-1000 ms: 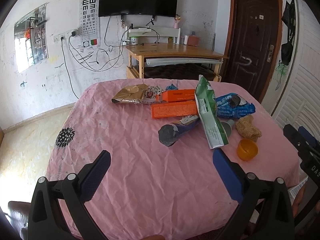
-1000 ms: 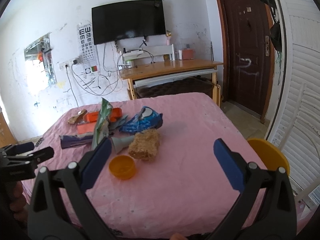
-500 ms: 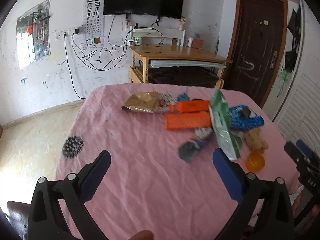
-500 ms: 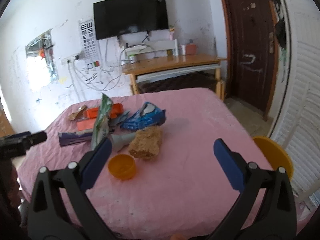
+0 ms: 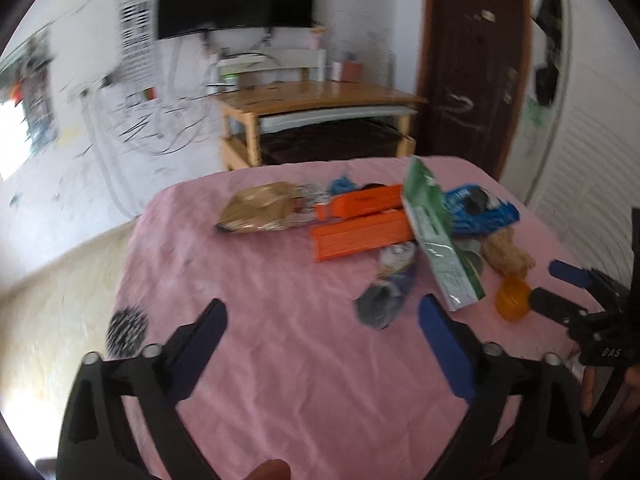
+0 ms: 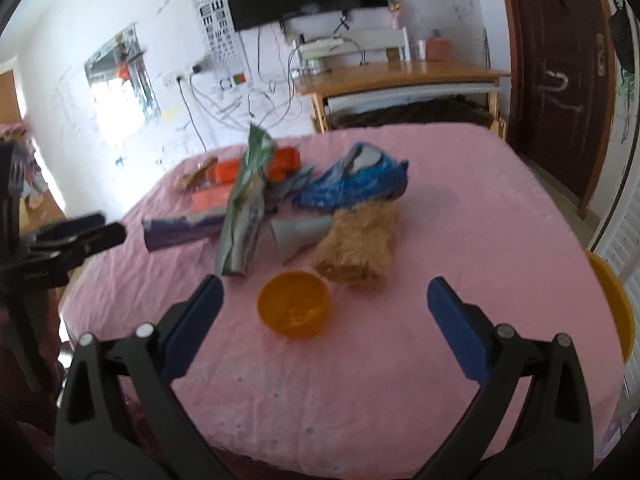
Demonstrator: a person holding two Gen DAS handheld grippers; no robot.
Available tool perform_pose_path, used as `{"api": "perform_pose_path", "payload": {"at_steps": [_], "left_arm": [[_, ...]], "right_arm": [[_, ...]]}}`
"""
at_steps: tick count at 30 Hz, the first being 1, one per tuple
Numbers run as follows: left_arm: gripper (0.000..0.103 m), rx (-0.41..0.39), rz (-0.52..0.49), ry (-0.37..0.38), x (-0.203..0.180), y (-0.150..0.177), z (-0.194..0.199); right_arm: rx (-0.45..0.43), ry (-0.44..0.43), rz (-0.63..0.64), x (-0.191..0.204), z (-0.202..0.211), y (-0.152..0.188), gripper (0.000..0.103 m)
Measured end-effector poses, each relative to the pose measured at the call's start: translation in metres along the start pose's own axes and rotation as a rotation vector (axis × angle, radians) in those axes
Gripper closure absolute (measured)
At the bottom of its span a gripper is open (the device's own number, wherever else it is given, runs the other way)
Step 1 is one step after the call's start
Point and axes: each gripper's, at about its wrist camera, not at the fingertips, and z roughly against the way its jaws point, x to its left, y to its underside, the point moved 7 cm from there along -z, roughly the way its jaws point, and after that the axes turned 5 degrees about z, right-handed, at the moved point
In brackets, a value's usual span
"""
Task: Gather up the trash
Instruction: 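Grasp the purple toothpaste tube with the left tool while the right tool grasps the brown sponge block, then carry both held items over the yellow bin and open both tools to drop them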
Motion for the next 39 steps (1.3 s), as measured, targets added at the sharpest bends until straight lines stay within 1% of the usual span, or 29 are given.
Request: {"api": "perform_pose_path", "payload": {"at_steps": [1, 4, 7, 9, 10, 12, 13, 14, 16, 17, 18, 19, 20, 21, 22, 24, 27, 29, 35, 39], "left_arm": [[0.024, 0.011, -0.023, 0.008, -0.005, -0.002, -0.006], [0.033, 0.039, -0.082, 0.038, -0.021, -0.006, -0.026], [0.034, 0.071, -0.118, 0.06, -0.032, -0.008, -0.044], [0.034, 0.087, -0.123, 0.068, -0.034, -0.009, -0.055], [0.036, 0.098, -0.119, 0.078, -0.034, -0.009, -0.059], [0.049, 0.127, -0.107, 0.104, -0.035, -0.007, -0.068], [0.064, 0.145, -0.105, 0.117, -0.036, -0.006, -0.072], [0.07, 0.152, -0.105, 0.117, -0.036, -0.004, -0.075], [0.077, 0.16, -0.116, 0.108, -0.036, -0.001, -0.077], [0.08, 0.158, -0.124, 0.11, -0.037, -0.001, -0.076], [0.081, 0.16, -0.128, 0.116, -0.038, 0.0, -0.075], [0.084, 0.163, -0.129, 0.126, -0.039, 0.001, -0.074], [0.088, 0.166, -0.127, 0.136, -0.04, 0.002, -0.073], [0.089, 0.167, -0.124, 0.14, -0.038, 0.003, -0.071], [0.09, 0.166, -0.115, 0.153, -0.038, 0.005, -0.068], [0.092, 0.167, -0.096, 0.179, -0.036, 0.006, -0.064], [0.092, 0.145, -0.07, 0.2, -0.032, 0.007, -0.051], [0.092, 0.125, -0.061, 0.198, -0.029, 0.007, -0.041], [0.092, 0.083, -0.035, 0.211, -0.022, 0.002, -0.01], [0.092, 0.054, -0.034, 0.19, -0.015, -0.003, 0.007]], "right_arm": [[0.006, 0.001, 0.001, -0.001, -0.002, 0.001, 0.005], [0.018, 0.005, -0.001, -0.003, -0.007, 0.0, 0.005], [0.022, 0.015, 0.0, -0.007, -0.012, -0.006, 0.005], [0.025, 0.017, -0.003, -0.011, -0.019, -0.011, 0.005], [0.028, 0.012, -0.011, -0.013, -0.021, -0.014, 0.005], [0.028, 0.001, -0.025, -0.017, -0.024, -0.021, 0.005], [0.027, 0.003, -0.029, -0.018, -0.024, -0.024, 0.005], [0.028, 0.009, -0.031, -0.02, -0.025, -0.027, 0.005], [0.047, 0.022, -0.043, -0.026, -0.031, -0.032, 0.006], [0.057, 0.029, -0.047, -0.028, -0.034, -0.031, 0.009], [0.082, 0.039, -0.054, -0.032, -0.04, -0.031, 0.022], [0.104, 0.041, -0.06, -0.034, -0.044, -0.03, 0.039], [0.138, 0.041, -0.069, -0.037, -0.05, -0.027, 0.045], [0.154, 0.033, -0.076, -0.039, -0.054, -0.024, 0.051], [0.148, 0.04, -0.069, -0.041, -0.054, -0.024, 0.06], [0.15, 0.026, -0.077, -0.041, -0.053, -0.022, 0.062], [0.118, 0.009, -0.11, -0.047, -0.045, -0.021, 0.062], [0.094, 0.021, -0.113, -0.049, -0.039, -0.021, 0.062], [0.042, 0.007, -0.134, -0.056, -0.02, -0.025, 0.062], [0.018, -0.001, -0.144, -0.062, -0.009, -0.025, 0.062]]}}
